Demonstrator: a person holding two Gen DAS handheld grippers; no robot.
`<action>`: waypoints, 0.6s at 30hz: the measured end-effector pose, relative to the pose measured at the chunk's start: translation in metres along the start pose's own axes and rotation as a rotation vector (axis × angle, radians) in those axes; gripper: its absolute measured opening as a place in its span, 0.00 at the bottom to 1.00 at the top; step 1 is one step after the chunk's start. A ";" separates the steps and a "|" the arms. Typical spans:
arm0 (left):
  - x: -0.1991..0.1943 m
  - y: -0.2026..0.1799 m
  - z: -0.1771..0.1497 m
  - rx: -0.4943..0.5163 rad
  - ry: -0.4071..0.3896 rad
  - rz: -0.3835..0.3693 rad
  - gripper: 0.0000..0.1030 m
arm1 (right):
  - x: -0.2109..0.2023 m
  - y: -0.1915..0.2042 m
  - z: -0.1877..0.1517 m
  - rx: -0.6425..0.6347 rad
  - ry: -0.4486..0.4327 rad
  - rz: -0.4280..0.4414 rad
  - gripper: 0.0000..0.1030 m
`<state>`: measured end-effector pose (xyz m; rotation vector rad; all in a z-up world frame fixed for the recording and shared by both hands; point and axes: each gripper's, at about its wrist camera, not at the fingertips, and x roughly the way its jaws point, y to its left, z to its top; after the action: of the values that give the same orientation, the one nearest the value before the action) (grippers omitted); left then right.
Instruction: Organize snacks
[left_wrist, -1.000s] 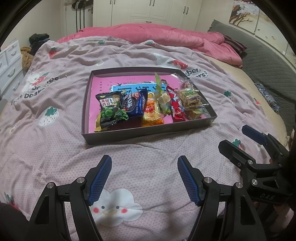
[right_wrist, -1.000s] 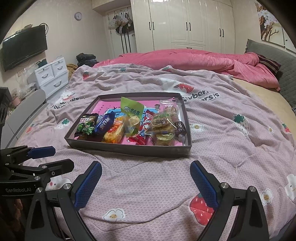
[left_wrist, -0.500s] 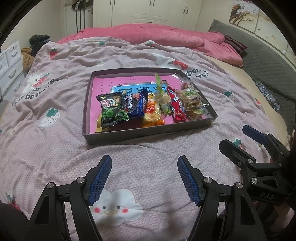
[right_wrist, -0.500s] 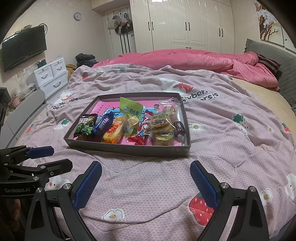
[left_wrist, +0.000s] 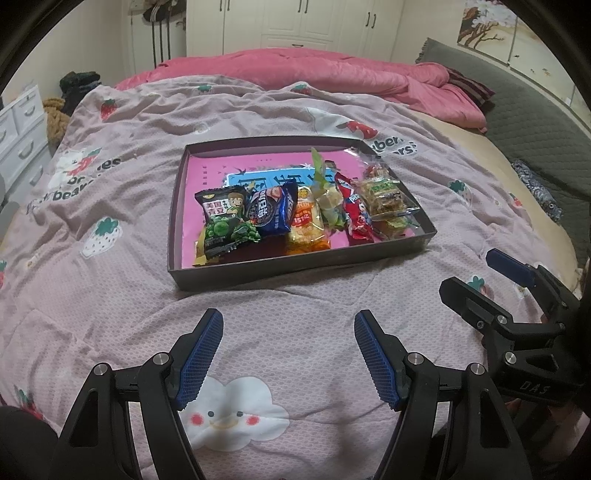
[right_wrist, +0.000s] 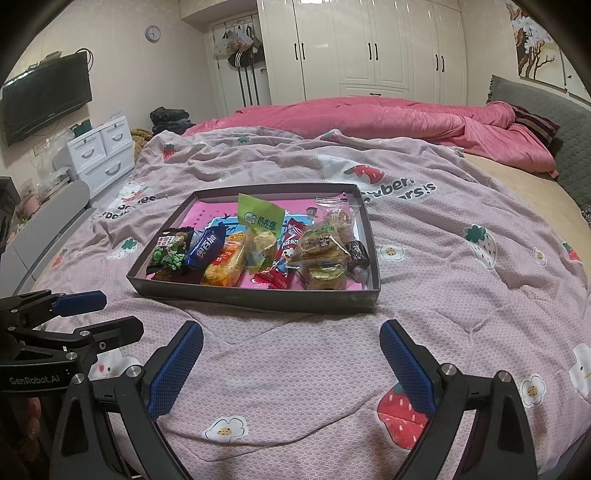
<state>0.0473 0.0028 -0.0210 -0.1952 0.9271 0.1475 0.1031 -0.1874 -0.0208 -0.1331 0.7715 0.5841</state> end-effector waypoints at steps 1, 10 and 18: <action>0.000 -0.001 0.000 0.002 0.000 0.005 0.73 | 0.000 0.000 0.000 0.000 0.000 -0.001 0.94; 0.006 -0.001 -0.002 0.011 0.016 0.031 0.73 | 0.001 -0.003 -0.001 0.000 0.006 -0.006 0.96; 0.009 0.002 -0.002 -0.004 0.021 0.015 0.73 | 0.005 -0.003 -0.002 -0.002 0.013 -0.016 0.96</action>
<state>0.0511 0.0045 -0.0294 -0.1933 0.9491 0.1614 0.1061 -0.1880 -0.0255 -0.1446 0.7820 0.5695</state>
